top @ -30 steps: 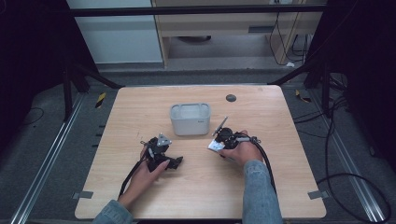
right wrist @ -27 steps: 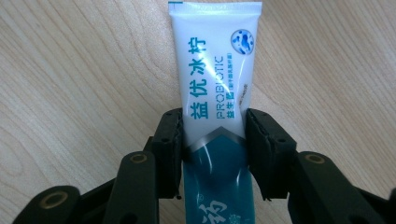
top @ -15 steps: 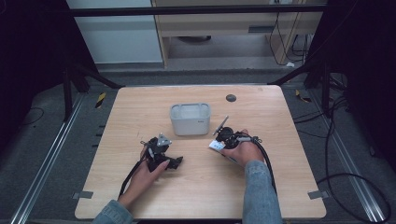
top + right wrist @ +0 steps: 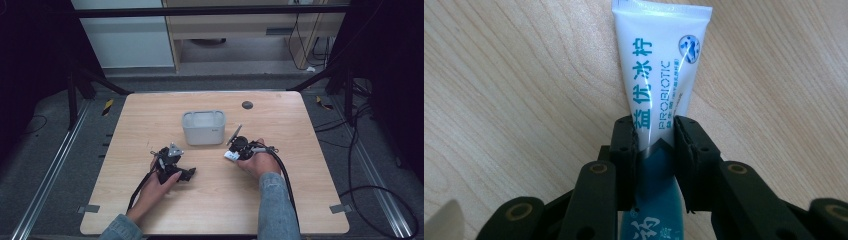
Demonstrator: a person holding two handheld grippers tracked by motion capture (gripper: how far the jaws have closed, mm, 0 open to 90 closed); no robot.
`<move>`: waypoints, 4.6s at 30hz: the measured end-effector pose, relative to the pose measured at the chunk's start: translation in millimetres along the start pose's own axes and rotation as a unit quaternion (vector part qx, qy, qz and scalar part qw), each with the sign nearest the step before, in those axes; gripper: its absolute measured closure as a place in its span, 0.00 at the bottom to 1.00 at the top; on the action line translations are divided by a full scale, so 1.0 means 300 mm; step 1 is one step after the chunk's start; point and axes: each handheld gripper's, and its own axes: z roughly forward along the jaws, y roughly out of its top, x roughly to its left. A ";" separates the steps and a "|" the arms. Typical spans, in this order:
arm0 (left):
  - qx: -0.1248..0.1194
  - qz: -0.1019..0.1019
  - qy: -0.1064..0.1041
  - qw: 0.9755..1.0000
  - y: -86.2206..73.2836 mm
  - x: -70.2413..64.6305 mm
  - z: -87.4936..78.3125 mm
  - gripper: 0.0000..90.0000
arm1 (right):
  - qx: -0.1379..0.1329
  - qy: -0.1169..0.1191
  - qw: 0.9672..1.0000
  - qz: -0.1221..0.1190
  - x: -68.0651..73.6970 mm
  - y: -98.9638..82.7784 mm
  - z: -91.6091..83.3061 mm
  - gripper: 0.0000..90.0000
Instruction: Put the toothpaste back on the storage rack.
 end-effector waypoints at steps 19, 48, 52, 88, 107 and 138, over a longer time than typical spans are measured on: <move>0.000 0.000 0.000 1.000 0.000 0.000 0.000 0.00 | -0.045 -0.010 0.998 0.031 -0.009 -0.024 -0.037 0.88; -0.002 -0.002 0.000 1.000 0.000 -0.001 0.001 0.00 | -0.131 -0.047 0.988 0.068 -0.071 -0.105 -0.286 0.90; -0.002 -0.001 0.001 1.000 0.000 0.000 0.001 0.00 | -0.159 -0.057 0.983 0.076 -0.078 -0.111 -0.328 0.90; -0.001 -0.001 0.000 1.000 0.000 0.000 0.000 0.00 | -0.360 -0.089 0.918 0.143 0.005 -0.042 -0.437 0.92; -0.001 -0.002 0.001 1.000 0.000 -0.001 0.000 0.00 | -0.388 -0.120 0.904 0.136 0.043 0.029 -0.521 0.92; -0.001 -0.001 0.001 1.000 0.000 0.000 0.000 0.00 | -0.430 -0.131 0.884 0.128 0.067 0.229 -0.610 0.92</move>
